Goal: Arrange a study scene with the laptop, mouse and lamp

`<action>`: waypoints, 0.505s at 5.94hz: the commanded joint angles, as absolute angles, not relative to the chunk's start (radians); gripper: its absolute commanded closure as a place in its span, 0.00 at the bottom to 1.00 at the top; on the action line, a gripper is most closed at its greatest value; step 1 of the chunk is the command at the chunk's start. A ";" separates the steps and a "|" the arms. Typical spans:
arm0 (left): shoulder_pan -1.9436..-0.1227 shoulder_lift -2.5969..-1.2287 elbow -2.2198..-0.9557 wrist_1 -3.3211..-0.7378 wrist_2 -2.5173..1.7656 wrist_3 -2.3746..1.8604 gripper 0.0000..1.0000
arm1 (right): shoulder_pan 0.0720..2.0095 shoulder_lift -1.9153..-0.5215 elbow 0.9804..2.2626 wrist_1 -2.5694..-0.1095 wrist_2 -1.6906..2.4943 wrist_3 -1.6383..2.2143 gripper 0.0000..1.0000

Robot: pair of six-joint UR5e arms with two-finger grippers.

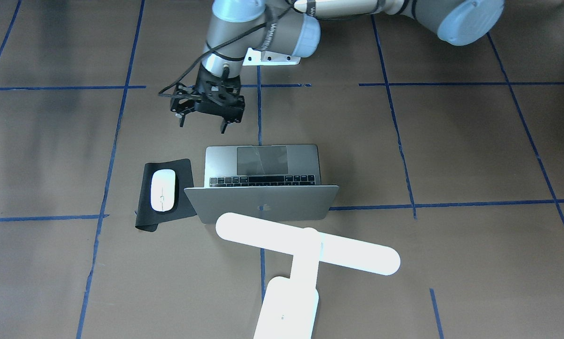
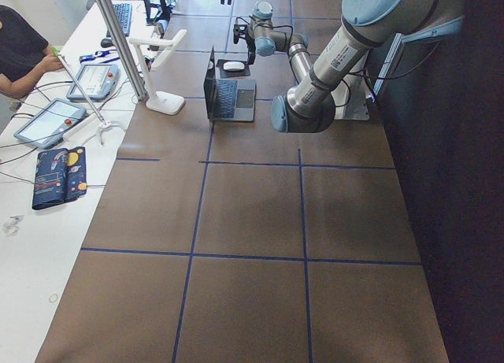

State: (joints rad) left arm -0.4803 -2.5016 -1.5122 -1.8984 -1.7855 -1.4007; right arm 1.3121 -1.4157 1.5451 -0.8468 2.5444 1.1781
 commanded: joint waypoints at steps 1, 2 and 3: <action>-0.579 -2.311 -1.693 -1.896 -1.889 -1.280 0.02 | 1.319 -1.449 1.572 -0.847 2.549 1.175 0.00; -0.647 -2.224 -1.730 -1.896 -1.981 -1.184 0.02 | 1.322 -1.472 1.577 -0.848 2.539 1.125 0.00; -0.717 -2.123 -1.782 -1.896 -2.056 -1.060 0.02 | 1.336 -1.501 1.574 -0.850 2.536 1.027 0.00</action>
